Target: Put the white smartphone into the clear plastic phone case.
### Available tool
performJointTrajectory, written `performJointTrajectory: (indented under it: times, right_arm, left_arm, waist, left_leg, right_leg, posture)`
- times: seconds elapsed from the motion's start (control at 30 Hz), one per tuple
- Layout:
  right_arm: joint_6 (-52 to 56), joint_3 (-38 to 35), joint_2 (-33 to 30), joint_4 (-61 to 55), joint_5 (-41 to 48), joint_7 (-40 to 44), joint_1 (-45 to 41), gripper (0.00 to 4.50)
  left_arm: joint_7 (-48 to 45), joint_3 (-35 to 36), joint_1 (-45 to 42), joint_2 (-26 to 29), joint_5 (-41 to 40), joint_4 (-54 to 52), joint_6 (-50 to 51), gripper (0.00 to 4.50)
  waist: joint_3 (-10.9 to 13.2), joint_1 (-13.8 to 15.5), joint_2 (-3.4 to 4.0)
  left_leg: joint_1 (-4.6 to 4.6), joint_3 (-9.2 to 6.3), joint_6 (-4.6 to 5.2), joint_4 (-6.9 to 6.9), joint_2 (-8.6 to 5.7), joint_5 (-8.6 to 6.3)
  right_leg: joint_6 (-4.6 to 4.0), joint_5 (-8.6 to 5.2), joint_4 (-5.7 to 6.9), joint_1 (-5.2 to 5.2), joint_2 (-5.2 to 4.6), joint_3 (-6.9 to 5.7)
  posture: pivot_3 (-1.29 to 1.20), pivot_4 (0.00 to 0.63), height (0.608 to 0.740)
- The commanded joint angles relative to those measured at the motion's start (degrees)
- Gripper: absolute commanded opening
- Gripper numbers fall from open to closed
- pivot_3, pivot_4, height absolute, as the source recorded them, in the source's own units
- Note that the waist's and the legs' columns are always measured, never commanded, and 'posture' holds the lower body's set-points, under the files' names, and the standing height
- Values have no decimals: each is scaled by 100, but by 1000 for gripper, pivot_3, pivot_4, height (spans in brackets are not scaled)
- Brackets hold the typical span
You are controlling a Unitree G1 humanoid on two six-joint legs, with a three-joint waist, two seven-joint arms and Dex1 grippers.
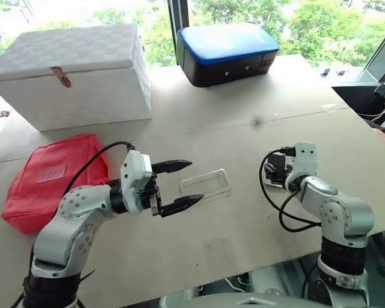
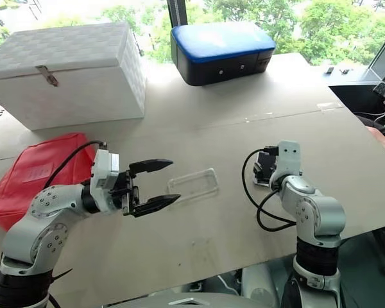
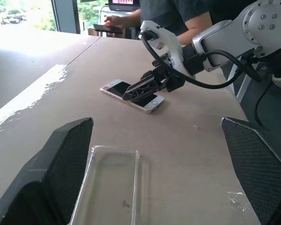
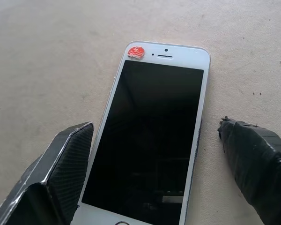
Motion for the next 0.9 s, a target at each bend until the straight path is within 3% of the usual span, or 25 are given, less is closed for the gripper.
performJointTrajectory:
  times: [0.03,0.2,0.3,0.33,0.4,0.5,0.63,0.7,0.83,0.9]
  right_arm:
    - [344,584,-53,376,-323,-147,60,4500]
    - [265,922,27,714,-464,26,178,4500]
    - [235,987,-29,745,-522,142,325,3781]
    - [230,1000,-106,685,-529,197,372,3166]
    - [152,1016,-329,543,-537,355,457,2866]
    - [-176,989,-721,421,-515,695,564,2800]
    - [-1144,808,-1338,43,81,2040,460,2783]
    - [-1747,1010,-1617,16,412,2991,205,2783]
    - [-2538,2083,-2387,239,106,4188,-484,2783]
    - [-3259,2946,-2825,566,-460,4933,-1070,2783]
  left_arm:
    - [54,158,65,174,-329,-334,95,4448]
    - [43,203,153,422,-537,-357,224,4448]
    - [94,162,130,485,-562,-343,230,4500]
    - [134,163,101,491,-602,-359,267,4500]
    - [185,158,76,500,-608,-366,278,4500]
    - [260,136,189,450,-439,-288,131,4500]
    - [705,227,393,264,-542,-402,247,4500]
    - [678,284,776,232,-198,-125,-82,4500]
    - [711,404,1217,259,200,159,-475,4500]
    - [660,412,1376,257,271,138,-613,4500]
  waist:
    - [0,-43,0]
    - [-4,-57,0]
    - [-12,-53,-10]
    - [-15,-51,-12]
    - [-18,-49,-15]
    - [-18,-29,-16]
    - [3,-28,-1]
    - [8,-60,-6]
    - [51,-112,28]
    - [60,-46,27]
  left_leg:
    - [0,0,-1,-1,0,0]
    - [8,0,-14,-4,2,-3]
    - [11,-2,-27,-4,5,-11]
    - [11,-2,-30,-4,6,-13]
    - [11,-5,-32,-5,6,-14]
    - [8,-6,-32,-6,6,-14]
    - [-1,-8,-31,-19,4,-15]
    - [-5,-6,-30,-22,4,-15]
    - [-3,24,-5,-75,5,1]
    - [-17,6,-11,-86,13,6]
  right_leg:
    - [-1,-1,0,0,0,1]
    - [-2,-2,0,0,0,0]
    - [-2,-2,-1,0,-1,-4]
    - [-2,-2,-1,0,-3,-5]
    - [-2,-2,-2,1,-3,-8]
    - [-1,-2,-12,4,-9,-13]
    - [1,-1,-52,11,-13,-22]
    - [2,0,-56,9,-15,-23]
    - [0,-1,-54,-26,-11,-7]
    - [-12,-8,-54,-38,3,-24]
  posture:
    - [0,150,740]
    - [0,150,740]
    - [0,150,740]
    - [0,150,740]
    - [0,150,740]
    - [0,150,740]
    - [0,150,740]
    - [0,150,740]
    - [0,150,740]
    - [0,150,740]
